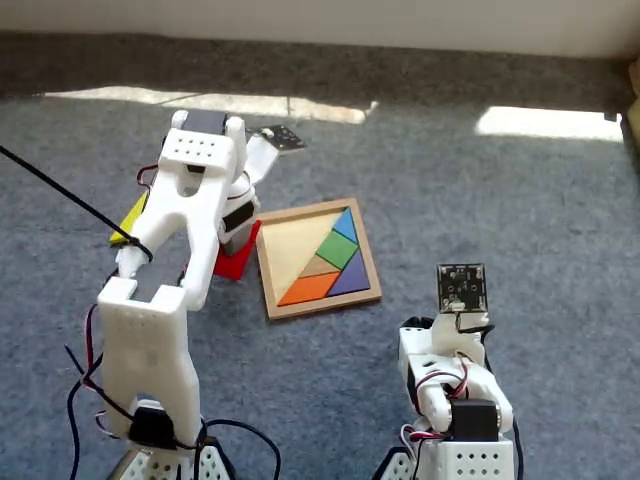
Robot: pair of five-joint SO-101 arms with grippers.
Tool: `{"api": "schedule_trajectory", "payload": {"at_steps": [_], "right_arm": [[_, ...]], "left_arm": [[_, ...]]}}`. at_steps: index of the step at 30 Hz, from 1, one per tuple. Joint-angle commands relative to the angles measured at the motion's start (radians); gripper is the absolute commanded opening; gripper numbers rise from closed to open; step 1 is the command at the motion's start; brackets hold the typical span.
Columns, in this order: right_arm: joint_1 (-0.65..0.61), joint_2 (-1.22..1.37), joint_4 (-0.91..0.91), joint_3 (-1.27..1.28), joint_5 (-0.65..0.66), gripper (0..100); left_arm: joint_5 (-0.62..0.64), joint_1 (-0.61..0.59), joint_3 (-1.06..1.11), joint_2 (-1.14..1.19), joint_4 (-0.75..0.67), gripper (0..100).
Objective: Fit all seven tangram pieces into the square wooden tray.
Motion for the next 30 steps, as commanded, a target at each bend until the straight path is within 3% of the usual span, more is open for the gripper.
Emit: {"api": "schedule_trajectory", "payload": {"at_steps": [1,7,11,25,30], "right_arm": [[0.01,-0.005,0.008,0.127,0.0,4.6],[0.01,-0.005,0.008,0.127,0.0,4.6],[0.01,-0.005,0.008,0.127,0.0,4.6],[0.01,-0.005,0.008,0.127,0.0,4.6],[0.01,-0.005,0.008,0.127,0.0,4.6]], "left_arm": [[0.008,0.087,0.209,-0.239,0.0,9],[0.009,0.127,0.526,-0.444,-0.221,9],[0.009,0.108,0.593,-0.45,-0.296,9],[0.011,0.048,0.532,-0.341,-0.353,8],[0.011,0.084,0.526,-0.461,-0.276,0]]}}
